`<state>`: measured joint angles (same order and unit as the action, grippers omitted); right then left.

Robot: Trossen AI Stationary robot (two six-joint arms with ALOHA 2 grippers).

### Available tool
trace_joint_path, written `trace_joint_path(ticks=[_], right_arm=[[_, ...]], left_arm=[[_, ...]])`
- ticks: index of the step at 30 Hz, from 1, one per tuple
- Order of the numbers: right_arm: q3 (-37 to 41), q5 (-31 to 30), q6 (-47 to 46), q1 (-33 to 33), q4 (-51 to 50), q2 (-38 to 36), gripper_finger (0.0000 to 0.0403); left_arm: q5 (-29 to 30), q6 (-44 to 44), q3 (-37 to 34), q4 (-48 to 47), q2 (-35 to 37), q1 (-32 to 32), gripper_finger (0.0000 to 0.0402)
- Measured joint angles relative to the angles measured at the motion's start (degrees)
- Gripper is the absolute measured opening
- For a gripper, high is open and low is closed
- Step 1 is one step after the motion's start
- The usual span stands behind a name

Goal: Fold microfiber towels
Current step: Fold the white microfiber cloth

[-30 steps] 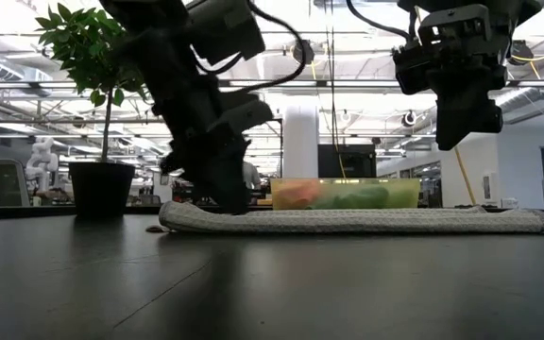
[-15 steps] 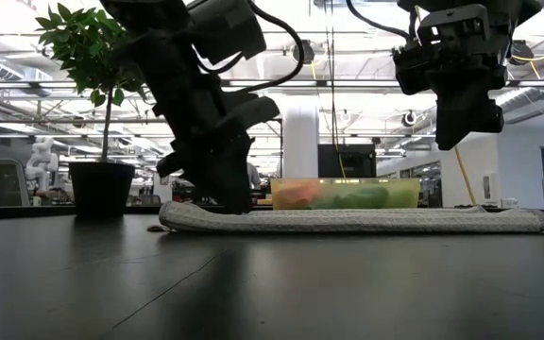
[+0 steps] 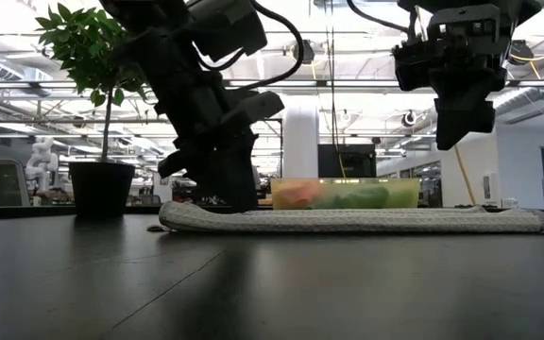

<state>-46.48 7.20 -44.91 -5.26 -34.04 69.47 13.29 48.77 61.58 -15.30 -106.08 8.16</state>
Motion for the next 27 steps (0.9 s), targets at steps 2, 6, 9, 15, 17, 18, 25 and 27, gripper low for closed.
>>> trace_joint_path(ticks=[2, 6, 9, 15, 17, 18, 25, 27], right_arm=[[0.0, -0.91, 0.87, -0.03, 0.0, 0.0, 0.004], [1.07, -2.9, -0.97, 0.17, 1.37, -0.07, 0.004], [3.14, -1.17, -5.12, 1.22, 2.96, -0.07, 0.0041], [7.06, 1.6, -6.96, 1.44, 2.46, -0.04, 0.0054], [7.63, 2.05, -6.35, 1.44, 2.4, -0.04, 0.007], [7.67, 2.06, -5.63, 1.44, 2.32, -0.04, 0.0079], [7.65, 0.61, -1.9, 2.91, 1.37, -0.04, 0.0155], [7.69, -0.35, -1.9, 3.33, 0.74, -0.04, 0.0173]], left_arm=[[-1.07, -0.76, 0.0, 0.34, 0.0, 0.0, 0.0081], [-3.57, -0.85, 0.0, 0.31, 0.0, -0.33, 0.0081], [-5.13, -0.9, 0.0, 0.5, 0.0, -0.43, 0.0081], [-8.75, -4.14, 0.0, 0.6, 0.0, -0.44, 0.0081], [-10.63, -6.08, 0.0, 0.59, 0.0, -0.56, 0.0081], [-11.33, -7.01, 0.0, 0.58, 0.0, -0.6, 0.0081], [-12.23, -7.76, 0.0, 0.6, 0.0, -0.9, 0.0081], [-12.21, -7.55, 0.0, 0.58, 0.0, -0.87, 0.0081]])
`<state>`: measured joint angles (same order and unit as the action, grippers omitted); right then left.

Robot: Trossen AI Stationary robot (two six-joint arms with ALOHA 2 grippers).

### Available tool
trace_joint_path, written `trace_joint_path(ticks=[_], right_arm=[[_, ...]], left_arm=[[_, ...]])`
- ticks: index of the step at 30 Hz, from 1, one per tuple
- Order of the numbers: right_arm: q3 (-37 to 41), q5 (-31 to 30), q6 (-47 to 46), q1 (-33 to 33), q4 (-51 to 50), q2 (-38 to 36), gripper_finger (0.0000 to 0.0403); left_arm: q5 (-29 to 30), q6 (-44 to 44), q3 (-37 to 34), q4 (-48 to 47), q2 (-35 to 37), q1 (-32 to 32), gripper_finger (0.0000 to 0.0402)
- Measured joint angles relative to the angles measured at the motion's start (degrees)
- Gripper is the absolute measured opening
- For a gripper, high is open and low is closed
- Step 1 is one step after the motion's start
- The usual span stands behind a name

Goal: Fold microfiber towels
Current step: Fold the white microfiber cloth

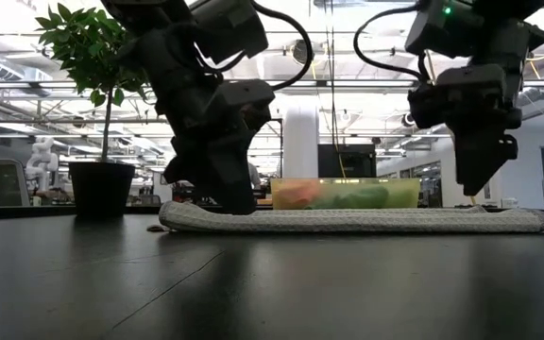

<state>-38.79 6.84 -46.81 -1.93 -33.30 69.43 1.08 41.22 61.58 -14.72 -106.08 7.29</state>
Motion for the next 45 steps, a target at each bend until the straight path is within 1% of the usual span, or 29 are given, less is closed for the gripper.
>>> trace_joint_path(ticks=[2, 7, 15, 22, 37, 45], right_arm=[[0.45, -1.05, 0.0, 0.24, 0.2, 0.0, 0.0186], [2.45, -0.89, -0.2, 1.01, -0.24, 0.0, 0.021], [4.8, -0.84, -0.46, 2.96, -2.9, 0.0, 0.0232], [10.11, -1.07, -6.01, 3.1, 3.28, -0.3, 0.0233], [10.43, -3.55, -6.58, 3.03, 6.93, -0.61, 0.0232], [10.56, -5.25, -6.78, 3.03, 8.7, -0.44, 0.0205]], left_arm=[[0.0, 0.0, 0.0, 0.0, 0.0, 0.0, 0.0081], [0.0, 0.03, 0.0, 0.0, 0.0, 0.0, 0.0081], [0.41, 0.05, 0.0, 0.0, 0.02, -0.14, 0.0081], [0.46, -0.01, 0.0, 0.0, 0.02, -0.28, 0.0081], [1.05, -0.21, -0.02, 0.01, 0.02, -0.37, 0.0081], [1.97, -0.21, -0.02, 0.0, 0.02, -0.42, 0.0081]])
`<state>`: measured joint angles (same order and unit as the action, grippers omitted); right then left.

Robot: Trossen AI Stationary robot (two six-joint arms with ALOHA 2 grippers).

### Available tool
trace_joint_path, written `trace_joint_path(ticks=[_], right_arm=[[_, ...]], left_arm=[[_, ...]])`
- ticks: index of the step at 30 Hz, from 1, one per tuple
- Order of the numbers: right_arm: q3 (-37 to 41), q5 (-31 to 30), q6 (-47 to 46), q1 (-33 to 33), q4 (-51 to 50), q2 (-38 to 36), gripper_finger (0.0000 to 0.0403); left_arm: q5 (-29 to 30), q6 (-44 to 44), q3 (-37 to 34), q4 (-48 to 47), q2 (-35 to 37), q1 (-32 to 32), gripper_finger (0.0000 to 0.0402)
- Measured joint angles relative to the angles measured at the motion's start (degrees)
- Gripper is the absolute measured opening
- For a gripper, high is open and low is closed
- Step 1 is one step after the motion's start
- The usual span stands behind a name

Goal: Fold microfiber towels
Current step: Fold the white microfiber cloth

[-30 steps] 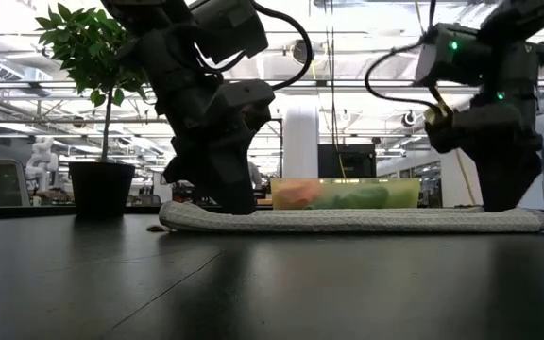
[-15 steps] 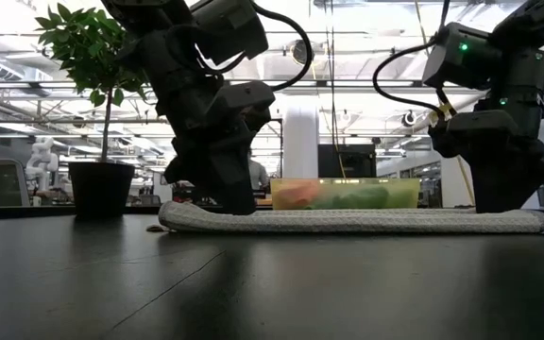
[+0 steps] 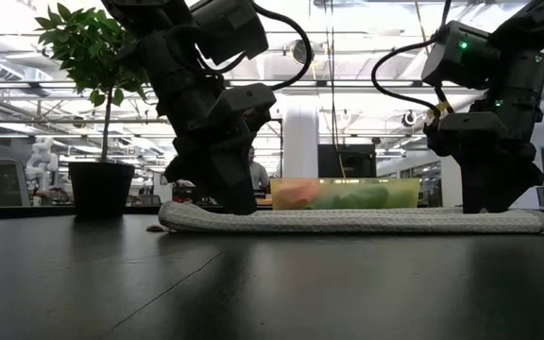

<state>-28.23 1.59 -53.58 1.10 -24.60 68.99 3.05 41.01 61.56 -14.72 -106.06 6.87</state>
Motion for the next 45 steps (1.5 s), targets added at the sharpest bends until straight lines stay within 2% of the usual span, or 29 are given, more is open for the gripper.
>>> trace_joint_path(ticks=[5, 9, 12, 16, 19, 31, 37, 45], right_arm=[[0.85, -0.91, -3.42, 0.02, 0.71, -0.06, 0.0151], [3.38, -1.12, -7.16, 0.0, 1.52, -0.11, 0.0071], [4.35, -1.11, -7.0, -0.45, 2.4, -0.11, 0.0015], [4.39, -1.08, -7.14, -0.63, 3.36, -0.09, 0.0013], [4.42, -0.84, -7.06, -0.63, 4.34, -0.22, 0.0005], [4.46, -0.31, -7.21, -0.66, 4.37, -2.18, 0.0003], [4.77, 2.02, -8.69, -0.75, 5.56, -6.1, 0.0001], [4.66, 3.82, -11.04, -1.01, 7.32, -10.54, 0.0001]], left_arm=[[0.02, 0.22, 0.0, -0.02, 0.0, 0.0, 0.0081], [0.02, 0.28, 0.11, -0.68, 0.0, 0.0, 0.0081], [0.11, 0.1, 2.15, -7.28, 0.0, 0.1, 0.0081], [3.3, -1.46, 5.95, -21.25, 0.0, 0.53, 0.0081], [4.7, -1.94, 7.15, -25.68, 0.04, 0.74, 0.0081], [7.18, -1.56, 3.38, -22.49, 0.07, 1.18, 0.0081], [8.02, -1.79, 3.3, -17.93, 0.04, 1.2, 0.0081], [7.5, -1.86, 3.56, -17.33, -2.64, 1.53, 0.0081]])
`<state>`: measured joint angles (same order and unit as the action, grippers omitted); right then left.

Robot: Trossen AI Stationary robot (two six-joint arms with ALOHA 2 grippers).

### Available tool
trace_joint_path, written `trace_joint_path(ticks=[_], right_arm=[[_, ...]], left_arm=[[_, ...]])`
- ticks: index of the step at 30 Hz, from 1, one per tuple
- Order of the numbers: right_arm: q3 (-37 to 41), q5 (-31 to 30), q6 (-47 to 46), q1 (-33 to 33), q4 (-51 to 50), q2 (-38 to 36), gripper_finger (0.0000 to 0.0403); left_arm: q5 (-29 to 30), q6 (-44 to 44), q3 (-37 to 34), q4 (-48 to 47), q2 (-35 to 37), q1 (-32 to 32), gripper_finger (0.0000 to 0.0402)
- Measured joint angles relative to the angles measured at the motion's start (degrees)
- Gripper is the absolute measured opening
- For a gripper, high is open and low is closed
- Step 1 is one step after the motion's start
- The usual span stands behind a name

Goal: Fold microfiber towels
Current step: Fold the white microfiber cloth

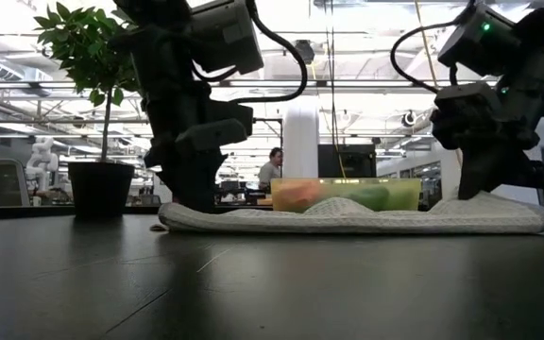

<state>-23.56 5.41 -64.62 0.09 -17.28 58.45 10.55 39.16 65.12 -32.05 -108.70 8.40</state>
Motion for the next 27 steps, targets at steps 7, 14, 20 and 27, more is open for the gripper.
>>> trace_joint_path(ticks=[7, 14, 20, 27], right_arm=[[-0.05, 0.62, -2.2, -0.24, -3.73, -2.92, 0.0], [-6.67, -2.5, -1.66, -0.21, -17.26, -4.65, 0.0], [-13.92, -3.67, 0.27, -0.21, -25.25, -4.63, 0.0], [-18.93, -5.53, -0.49, -0.21, -30.42, -4.52, 0.0]], left_arm=[[0.11, 0.39, -0.2, 1.83, -0.39, 0.26, 0.0081], [0.06, -0.03, -0.17, 8.31, -0.81, 0.12, 0.0081], [-0.2, -1.2, -0.3, 12.59, -1.04, -1.13, 0.0081], [0.21, -1.82, -0.15, 19.76, -3.65, -2.01, 0.0081]])
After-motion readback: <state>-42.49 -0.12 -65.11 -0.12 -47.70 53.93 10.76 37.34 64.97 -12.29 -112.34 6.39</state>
